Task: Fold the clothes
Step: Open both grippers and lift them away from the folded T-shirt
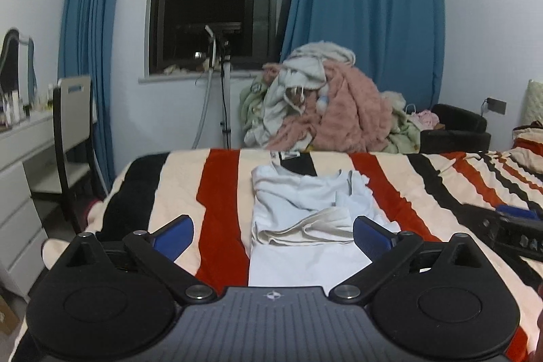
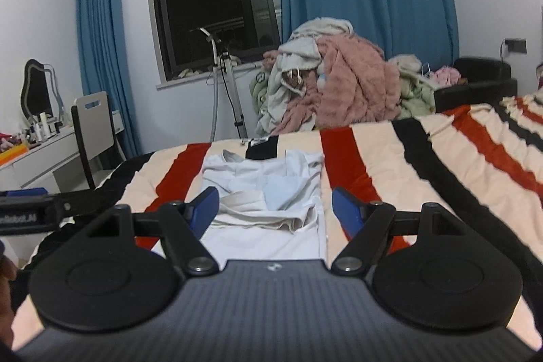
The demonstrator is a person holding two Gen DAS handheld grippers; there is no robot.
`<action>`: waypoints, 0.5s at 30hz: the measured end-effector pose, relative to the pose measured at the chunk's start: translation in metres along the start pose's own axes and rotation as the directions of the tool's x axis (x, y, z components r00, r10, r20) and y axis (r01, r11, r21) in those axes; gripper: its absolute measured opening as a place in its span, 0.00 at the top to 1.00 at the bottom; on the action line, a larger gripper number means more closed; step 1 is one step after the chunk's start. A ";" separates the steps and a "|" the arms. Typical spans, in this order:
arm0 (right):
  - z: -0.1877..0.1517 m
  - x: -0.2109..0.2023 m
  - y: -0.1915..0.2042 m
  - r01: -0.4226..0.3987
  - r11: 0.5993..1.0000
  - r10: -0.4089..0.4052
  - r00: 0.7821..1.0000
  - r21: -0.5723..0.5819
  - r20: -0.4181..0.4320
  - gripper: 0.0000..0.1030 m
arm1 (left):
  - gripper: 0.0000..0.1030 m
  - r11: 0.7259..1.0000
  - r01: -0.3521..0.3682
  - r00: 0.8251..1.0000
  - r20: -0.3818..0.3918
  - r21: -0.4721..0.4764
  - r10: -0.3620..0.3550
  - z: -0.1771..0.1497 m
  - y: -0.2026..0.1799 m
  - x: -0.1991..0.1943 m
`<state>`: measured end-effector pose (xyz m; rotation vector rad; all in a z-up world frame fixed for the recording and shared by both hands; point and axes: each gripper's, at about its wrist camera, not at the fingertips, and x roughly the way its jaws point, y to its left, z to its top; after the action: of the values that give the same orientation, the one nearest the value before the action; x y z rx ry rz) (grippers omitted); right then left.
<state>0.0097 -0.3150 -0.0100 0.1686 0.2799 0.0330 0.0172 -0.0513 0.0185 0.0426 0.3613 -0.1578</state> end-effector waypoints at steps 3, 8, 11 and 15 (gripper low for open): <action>0.000 0.005 0.000 -0.028 1.000 0.029 0.999 0.004 -0.017 0.28 | 0.02 1.000 0.014 1.000 -0.014 0.009 -0.014 -0.005 -0.004 0.002; -0.001 0.010 -0.002 0.005 1.000 -0.006 0.999 -0.011 -0.045 0.68 | 0.02 0.999 0.033 0.998 -0.057 -0.009 -0.033 -0.012 -0.005 0.017; -0.001 0.010 -0.002 0.011 1.000 -0.011 0.999 0.001 -0.036 0.67 | 0.02 0.998 0.051 0.995 -0.089 -0.026 -0.053 -0.018 -0.002 0.026; -0.004 0.013 -0.007 0.012 0.999 -0.010 0.999 0.052 -0.041 0.18 | 0.02 0.998 0.053 0.992 -0.111 -0.038 -0.057 -0.023 0.000 0.032</action>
<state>0.0214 -0.3210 -0.0185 0.2187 0.3226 0.0180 0.0389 -0.0541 -0.0139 0.0068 0.4772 -0.2039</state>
